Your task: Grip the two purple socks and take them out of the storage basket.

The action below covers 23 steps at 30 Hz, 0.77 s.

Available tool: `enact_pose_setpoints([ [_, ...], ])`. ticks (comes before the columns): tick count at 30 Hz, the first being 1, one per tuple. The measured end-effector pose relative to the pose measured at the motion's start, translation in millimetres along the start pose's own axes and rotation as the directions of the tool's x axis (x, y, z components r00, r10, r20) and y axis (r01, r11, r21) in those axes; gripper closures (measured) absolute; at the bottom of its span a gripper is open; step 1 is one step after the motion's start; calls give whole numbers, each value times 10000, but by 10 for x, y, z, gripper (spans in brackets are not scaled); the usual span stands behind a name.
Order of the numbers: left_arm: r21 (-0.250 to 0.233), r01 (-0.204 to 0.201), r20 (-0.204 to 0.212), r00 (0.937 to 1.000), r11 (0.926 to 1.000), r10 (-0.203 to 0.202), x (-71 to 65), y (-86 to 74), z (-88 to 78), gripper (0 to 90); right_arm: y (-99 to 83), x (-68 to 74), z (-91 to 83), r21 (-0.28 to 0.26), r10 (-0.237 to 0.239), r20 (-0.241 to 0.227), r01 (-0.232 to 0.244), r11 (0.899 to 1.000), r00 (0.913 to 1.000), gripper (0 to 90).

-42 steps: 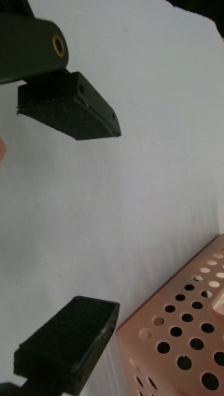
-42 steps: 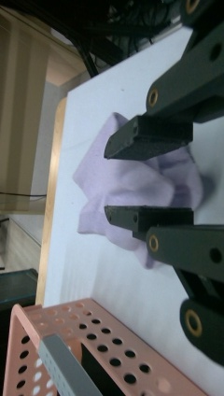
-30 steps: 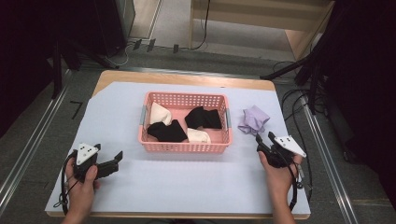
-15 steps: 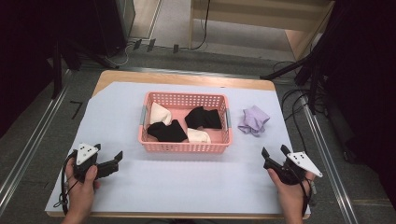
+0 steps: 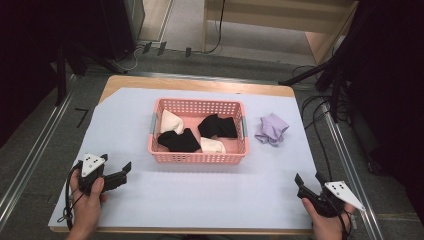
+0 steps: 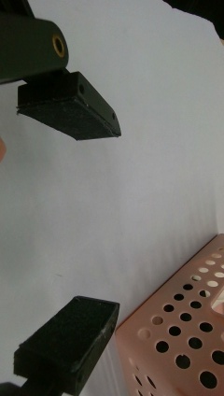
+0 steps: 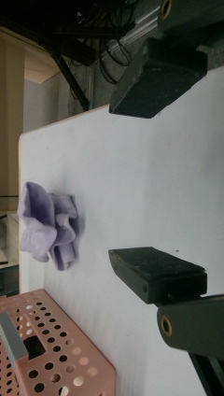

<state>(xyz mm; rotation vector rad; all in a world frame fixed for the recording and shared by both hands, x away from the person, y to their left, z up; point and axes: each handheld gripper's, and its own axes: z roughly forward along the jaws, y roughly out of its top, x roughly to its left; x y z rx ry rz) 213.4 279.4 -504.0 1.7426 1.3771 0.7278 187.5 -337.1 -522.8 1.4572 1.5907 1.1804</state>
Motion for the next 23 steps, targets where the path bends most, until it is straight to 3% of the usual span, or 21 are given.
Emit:
enact_pose_setpoints([
  [8,25,-2,24,10000,10000,2,0,1,0,148,-85,-87,-178,-14,329,231,-329,9995,9992,272],
  [11,25,-6,23,10000,10000,6,0,1,0,148,-110,-109,-165,8,482,306,-482,9988,9984,276],
  [19,38,-9,14,10000,10000,9,0,2,0,148,-136,-99,-74,860,533,49,-535,9949,9986,307],
  [23,51,-2,25,10000,10000,2,1,3,1,149,-131,-80,-78,806,339,69,-343,9962,9994,319],
])
